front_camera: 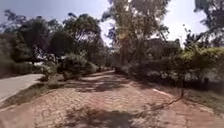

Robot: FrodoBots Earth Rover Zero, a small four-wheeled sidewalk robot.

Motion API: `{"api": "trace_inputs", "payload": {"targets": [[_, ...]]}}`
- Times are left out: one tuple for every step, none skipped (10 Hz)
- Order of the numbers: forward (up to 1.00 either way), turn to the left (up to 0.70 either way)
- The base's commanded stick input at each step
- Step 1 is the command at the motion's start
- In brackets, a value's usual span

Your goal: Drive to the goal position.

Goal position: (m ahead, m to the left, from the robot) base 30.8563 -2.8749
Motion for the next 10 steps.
{"api": "trace_inputs", "payload": {"targets": [[0.50,0.00],[0.50,0.00],[0.50,0.00],[0.50,0.00],[0.50,0.00],[0.50,0.00],[0.50,0.00],[0.50,0.00],[0.50,0.00],[0.50,0.00]]}}
